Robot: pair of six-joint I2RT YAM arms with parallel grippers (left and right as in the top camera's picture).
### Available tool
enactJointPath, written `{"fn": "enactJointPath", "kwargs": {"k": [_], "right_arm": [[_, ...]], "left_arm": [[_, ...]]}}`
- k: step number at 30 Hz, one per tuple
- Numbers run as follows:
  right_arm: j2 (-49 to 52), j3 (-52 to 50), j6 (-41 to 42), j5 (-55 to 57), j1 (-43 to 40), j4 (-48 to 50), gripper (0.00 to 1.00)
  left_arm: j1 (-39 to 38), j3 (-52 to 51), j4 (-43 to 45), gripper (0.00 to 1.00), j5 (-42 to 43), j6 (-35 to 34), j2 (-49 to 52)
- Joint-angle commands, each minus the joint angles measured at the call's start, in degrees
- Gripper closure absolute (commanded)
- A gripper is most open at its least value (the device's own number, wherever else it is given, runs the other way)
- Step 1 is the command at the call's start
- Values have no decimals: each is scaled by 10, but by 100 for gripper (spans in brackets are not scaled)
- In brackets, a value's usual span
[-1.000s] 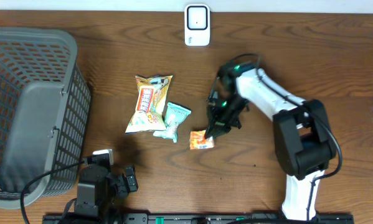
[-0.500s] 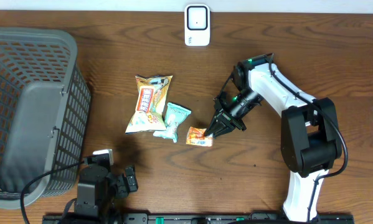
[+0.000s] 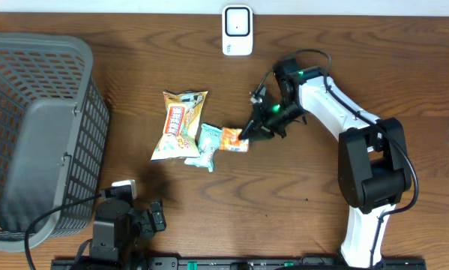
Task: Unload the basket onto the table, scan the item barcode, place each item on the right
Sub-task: 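Lift the orange pack and hold it under the scanner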
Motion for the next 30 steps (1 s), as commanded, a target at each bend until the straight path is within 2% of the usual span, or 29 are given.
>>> {"fn": "enactJointPath", "kwargs": {"k": [1,11,14,20,23,30], "right_arm": [[-5,8,0,-5,-3,89,99],[-5,8,-14,11,-12,494,99],[-5,8,-90,106,-11,589,99],[3,8,-212,316,-1,669,99],[27,8,-266,349,1,741,99],[143,12,-272,382,-5,982,99]], "left_arm": [[3,3,-2,2,-3,7,-1],[3,3,-1,2,-3,7,-1],[3,3,-2,2,-3,7,-1],[3,3,-1,2,-3,7,-1],[3,3,-2,2,-3,7,-1],[3,3,-2,2,-3,7,-1]]}}
